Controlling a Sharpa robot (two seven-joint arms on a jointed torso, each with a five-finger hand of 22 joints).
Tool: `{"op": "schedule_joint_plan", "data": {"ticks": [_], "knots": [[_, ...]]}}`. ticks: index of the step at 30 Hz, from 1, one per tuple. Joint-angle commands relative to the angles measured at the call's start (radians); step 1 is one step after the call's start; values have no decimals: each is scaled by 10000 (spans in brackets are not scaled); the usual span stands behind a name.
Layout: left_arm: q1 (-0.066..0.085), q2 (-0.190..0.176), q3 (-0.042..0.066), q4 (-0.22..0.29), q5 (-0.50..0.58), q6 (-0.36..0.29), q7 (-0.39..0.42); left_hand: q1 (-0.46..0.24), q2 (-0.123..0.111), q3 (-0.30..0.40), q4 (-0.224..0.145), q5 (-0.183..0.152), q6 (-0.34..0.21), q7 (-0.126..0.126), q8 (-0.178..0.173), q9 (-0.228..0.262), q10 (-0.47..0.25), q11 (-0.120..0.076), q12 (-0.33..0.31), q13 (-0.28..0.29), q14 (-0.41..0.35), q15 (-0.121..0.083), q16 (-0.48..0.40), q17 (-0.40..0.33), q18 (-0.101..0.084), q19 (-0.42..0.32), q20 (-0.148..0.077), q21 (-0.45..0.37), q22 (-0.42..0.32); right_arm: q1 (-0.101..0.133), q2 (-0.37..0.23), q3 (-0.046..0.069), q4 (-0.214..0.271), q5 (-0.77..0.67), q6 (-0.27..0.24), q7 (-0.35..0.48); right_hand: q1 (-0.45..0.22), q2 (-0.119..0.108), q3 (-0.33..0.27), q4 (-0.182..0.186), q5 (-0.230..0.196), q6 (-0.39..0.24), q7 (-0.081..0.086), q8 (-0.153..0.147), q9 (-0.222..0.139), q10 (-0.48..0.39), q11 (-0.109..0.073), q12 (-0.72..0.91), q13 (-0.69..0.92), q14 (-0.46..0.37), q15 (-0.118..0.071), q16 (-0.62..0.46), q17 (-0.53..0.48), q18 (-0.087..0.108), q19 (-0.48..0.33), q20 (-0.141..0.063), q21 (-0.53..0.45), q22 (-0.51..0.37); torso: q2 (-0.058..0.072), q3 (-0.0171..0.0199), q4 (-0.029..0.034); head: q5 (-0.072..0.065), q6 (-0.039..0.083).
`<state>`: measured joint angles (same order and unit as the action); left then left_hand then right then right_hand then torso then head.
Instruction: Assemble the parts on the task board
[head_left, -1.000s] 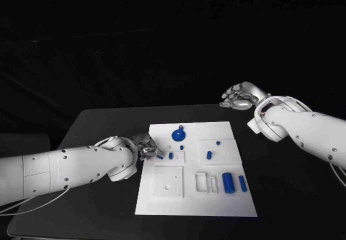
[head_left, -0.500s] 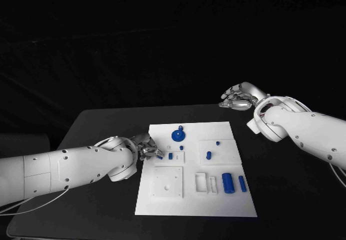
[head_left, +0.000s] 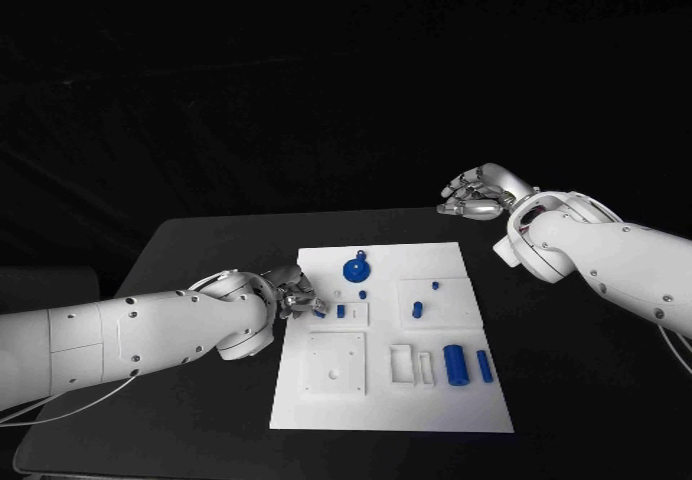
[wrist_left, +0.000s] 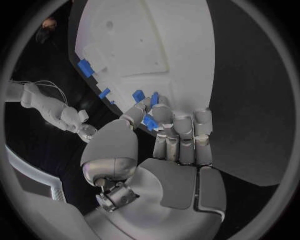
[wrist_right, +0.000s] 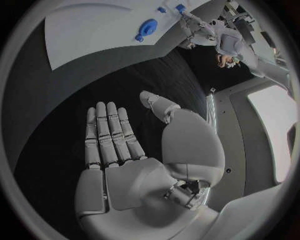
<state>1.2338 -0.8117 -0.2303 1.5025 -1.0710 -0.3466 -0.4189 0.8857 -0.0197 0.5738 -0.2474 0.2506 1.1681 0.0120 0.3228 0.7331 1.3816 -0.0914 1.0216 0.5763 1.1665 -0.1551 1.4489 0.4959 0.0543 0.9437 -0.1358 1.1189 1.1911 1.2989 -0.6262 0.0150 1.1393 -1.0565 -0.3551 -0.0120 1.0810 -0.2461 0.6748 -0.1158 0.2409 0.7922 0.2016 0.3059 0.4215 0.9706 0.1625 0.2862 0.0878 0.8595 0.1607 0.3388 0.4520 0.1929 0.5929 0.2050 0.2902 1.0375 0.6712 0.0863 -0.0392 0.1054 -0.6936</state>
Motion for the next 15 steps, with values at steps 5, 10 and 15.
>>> {"op": "schedule_joint_plan", "data": {"ticks": [5, 10, 15], "knots": [[-47, -7, -48, 12, -158, 523, -194, 145, 43, 62, -25, 36, 423, -329, 1531, 786, 276, -350, 60, 14, 619, -686, 74, 13, 69, 46, -1390, 31, 15, -3, -1, 4, 7, 1, 147, 107, -42, 8, -57, 1, 69, -69, 52, 33, -18, 104, 8, -76, -31, -25, 57, -56, -23, -149, -49, 27, -60, 16, 4, -1, 4, 0, -23], [-52, -20, -49, 25, -158, 517, -212, 151, 48, 64, -34, 48, 422, -328, 1538, 784, 274, -348, 66, 16, 615, -682, 79, 17, 69, 40, -1388, 32, 19, -6, -3, 4, 9, 1, 146, 110, -44, 11, -67, 6, 81, -71, 53, 34, -20, 112, 9, -89, -42, -24, 58, -58, -33, -148, -51, 28, -66, 22, 4, -3, 6, -4, -38], [-53, -30, -49, 23, -158, 512, -209, 141, 40, 56, -36, 53, 423, -327, 1546, 782, 272, -346, 74, 20, 612, -679, 85, 21, 67, 36, -1385, 34, 24, -8, -1, 4, 10, 1, 152, 113, -48, 10, -79, 11, 92, -73, 54, 34, -23, 117, 10, -101, -53, -24, 60, -59, -41, -149, -53, 29, -72, 28, 2, -2, 4, 0, -41]]}}
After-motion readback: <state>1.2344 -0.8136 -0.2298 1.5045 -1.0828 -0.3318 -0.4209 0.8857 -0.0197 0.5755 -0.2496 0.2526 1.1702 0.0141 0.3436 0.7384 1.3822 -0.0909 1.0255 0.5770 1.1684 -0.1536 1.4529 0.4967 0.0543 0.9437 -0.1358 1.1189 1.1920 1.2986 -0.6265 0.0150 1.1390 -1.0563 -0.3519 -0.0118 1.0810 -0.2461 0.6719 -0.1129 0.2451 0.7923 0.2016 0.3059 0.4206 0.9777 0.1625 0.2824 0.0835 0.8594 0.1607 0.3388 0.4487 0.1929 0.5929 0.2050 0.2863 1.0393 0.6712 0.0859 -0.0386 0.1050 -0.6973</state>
